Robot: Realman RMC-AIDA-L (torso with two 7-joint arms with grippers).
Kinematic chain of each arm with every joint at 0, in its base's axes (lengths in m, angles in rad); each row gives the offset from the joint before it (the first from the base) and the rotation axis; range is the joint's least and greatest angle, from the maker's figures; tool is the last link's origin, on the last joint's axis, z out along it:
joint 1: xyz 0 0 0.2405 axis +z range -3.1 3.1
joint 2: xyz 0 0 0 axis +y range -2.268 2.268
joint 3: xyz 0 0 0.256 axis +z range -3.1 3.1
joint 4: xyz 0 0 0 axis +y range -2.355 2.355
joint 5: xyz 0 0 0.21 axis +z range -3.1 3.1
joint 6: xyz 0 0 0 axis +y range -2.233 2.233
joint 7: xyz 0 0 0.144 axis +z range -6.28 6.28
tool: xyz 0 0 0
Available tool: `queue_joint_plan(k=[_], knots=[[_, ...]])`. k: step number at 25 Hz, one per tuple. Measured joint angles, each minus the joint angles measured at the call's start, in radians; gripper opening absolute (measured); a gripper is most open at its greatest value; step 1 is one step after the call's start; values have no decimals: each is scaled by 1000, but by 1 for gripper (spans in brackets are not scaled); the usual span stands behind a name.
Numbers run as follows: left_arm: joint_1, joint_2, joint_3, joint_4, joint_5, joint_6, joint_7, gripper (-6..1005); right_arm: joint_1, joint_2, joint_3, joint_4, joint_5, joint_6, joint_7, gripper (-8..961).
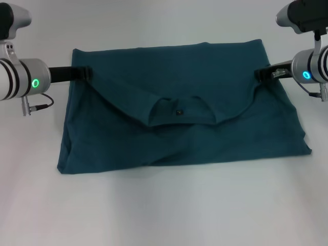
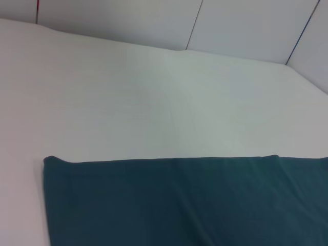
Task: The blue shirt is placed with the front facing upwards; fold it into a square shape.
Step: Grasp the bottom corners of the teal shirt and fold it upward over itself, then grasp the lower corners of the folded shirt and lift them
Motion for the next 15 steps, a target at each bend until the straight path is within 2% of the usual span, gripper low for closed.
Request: queue_joint_plan(k=[2, 7, 9, 13, 15], knots=[[-2, 0, -1, 0, 0, 0, -3, 56, -1, -4, 3, 0, 0, -16, 6, 155], [-5, 3, 2, 0, 7, -10, -33, 87, 5, -12, -1, -1, -63, -24, 80, 253], [-4, 3, 3, 0, 8, -12, -44, 99, 6, -13, -1, -1, -80, -25, 93, 330], [2, 5, 3, -1, 9, -12, -63, 269, 9, -13, -2, -3, -103, -37, 107, 483], [7, 7, 2, -1, 10, -9, -80, 351, 10, -15, -2, -4, -104, -54, 107, 527]])
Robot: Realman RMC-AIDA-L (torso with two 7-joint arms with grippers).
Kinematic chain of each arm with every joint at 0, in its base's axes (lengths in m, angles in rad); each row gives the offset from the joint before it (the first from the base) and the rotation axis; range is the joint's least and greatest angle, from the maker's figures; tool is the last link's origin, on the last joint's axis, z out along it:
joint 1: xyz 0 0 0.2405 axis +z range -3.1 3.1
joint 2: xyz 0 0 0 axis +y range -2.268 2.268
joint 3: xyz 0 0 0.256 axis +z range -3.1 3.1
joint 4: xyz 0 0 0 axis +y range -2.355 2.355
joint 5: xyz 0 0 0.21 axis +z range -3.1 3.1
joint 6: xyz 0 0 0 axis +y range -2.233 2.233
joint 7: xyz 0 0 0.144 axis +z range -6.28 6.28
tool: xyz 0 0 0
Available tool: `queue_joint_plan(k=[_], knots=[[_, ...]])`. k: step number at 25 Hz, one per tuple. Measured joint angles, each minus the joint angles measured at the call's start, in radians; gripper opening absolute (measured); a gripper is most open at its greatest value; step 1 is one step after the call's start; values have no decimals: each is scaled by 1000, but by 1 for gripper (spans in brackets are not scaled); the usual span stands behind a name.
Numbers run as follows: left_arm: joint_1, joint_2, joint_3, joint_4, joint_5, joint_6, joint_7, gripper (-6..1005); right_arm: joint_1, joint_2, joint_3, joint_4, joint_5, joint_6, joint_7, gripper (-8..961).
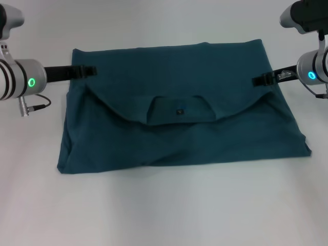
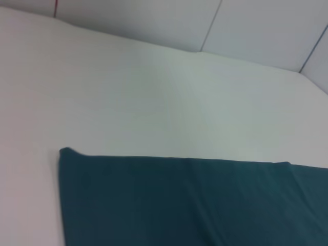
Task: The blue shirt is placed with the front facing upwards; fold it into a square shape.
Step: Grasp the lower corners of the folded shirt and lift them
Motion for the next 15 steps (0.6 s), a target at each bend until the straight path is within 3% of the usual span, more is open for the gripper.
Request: queue_joint_plan(k=[5, 9, 11, 15], knots=[[24, 15, -1, 10, 1, 44, -92, 549, -9, -8, 8, -65, 5, -114, 0, 636], [58, 39, -9, 64, -6, 168, -206, 591, -49, -5, 11, -182, 75, -271, -8, 723], [86, 43, -12, 113, -9, 237, -260, 612, -86, -5, 12, -245, 162, -361, -19, 828], [163, 40, -21, 207, -54, 357, -328, 633, -169, -28, 15, -313, 376, -526, -60, 827]])
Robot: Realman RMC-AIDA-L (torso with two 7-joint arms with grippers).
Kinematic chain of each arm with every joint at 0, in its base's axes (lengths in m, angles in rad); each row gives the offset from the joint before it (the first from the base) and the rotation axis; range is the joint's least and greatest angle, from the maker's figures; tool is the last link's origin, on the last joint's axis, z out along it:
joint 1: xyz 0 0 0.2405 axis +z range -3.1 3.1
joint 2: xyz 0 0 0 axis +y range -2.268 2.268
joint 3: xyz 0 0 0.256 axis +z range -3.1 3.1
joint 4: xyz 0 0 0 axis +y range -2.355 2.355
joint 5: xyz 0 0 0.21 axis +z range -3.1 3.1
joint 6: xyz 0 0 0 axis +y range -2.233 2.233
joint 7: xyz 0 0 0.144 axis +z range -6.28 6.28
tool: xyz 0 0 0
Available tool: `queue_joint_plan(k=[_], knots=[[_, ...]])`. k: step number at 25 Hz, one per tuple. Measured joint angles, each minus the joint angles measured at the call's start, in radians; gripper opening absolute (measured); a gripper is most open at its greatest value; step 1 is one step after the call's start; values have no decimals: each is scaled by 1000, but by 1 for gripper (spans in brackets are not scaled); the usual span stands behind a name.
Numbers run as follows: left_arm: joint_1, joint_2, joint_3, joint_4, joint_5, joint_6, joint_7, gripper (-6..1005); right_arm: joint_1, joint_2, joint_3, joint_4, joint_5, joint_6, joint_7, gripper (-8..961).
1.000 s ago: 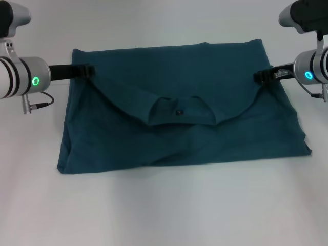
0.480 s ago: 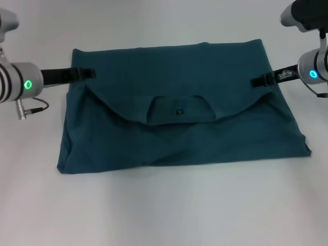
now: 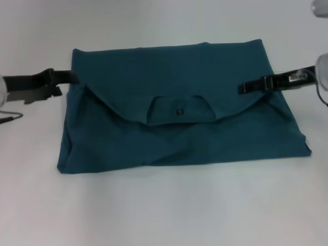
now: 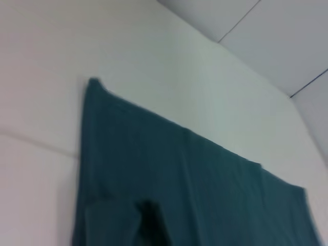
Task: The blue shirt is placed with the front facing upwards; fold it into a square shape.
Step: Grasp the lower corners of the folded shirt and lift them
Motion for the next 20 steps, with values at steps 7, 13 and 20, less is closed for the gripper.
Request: queue_joint_plan(k=[7, 13, 20], knots=[[131, 1, -108, 22, -84, 173, 23, 631, -129, -31, 79, 40, 338, -332, -156, 824], [184, -12, -164, 0, -96, 230, 79, 630, -199, -7, 128, 103, 420, -453, -314, 822], [206, -23, -164, -42, -101, 215, 235, 629, -271, 13, 171, 157, 438, -497, -492, 824]])
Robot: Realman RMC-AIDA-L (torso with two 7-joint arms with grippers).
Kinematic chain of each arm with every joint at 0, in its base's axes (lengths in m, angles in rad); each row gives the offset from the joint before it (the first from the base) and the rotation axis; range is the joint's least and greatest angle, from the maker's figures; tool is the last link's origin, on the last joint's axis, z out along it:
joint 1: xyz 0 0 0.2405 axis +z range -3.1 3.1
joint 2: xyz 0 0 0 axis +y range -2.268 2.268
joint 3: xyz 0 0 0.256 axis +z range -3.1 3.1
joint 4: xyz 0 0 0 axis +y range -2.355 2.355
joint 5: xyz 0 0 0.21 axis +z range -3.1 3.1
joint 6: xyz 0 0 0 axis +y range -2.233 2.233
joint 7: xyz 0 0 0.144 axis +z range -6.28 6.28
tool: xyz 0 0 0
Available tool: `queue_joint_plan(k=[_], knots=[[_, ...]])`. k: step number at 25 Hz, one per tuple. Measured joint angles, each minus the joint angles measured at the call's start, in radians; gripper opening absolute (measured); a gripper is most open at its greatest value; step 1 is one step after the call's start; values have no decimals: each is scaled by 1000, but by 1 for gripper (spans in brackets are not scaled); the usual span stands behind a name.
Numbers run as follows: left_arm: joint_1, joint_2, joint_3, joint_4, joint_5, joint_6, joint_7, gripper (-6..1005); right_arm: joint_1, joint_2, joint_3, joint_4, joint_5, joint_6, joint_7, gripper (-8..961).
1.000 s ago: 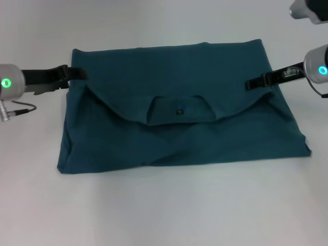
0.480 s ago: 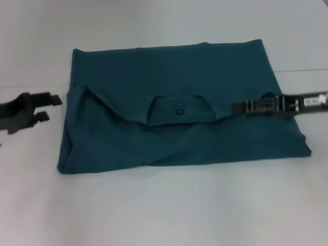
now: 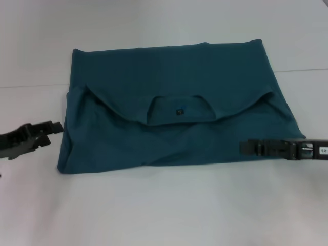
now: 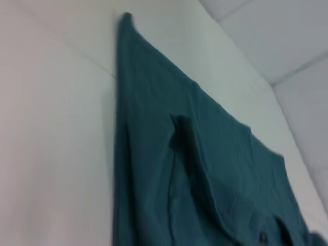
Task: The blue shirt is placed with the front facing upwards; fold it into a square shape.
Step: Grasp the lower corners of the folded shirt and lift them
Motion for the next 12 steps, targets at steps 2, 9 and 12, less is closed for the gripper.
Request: queue_joint_plan(k=[2, 9, 12], knots=[[0, -4, 2, -7, 2, 0, 95, 628, -21, -3, 13, 3, 0, 3, -2, 824], [11, -22, 11, -22, 18, -34, 263, 627, -30, -20, 59, 4, 0, 15, -4, 821], [2, -20, 18, -58, 25, -73, 224, 626, -24, -22, 60, 4, 0, 28, -5, 820]])
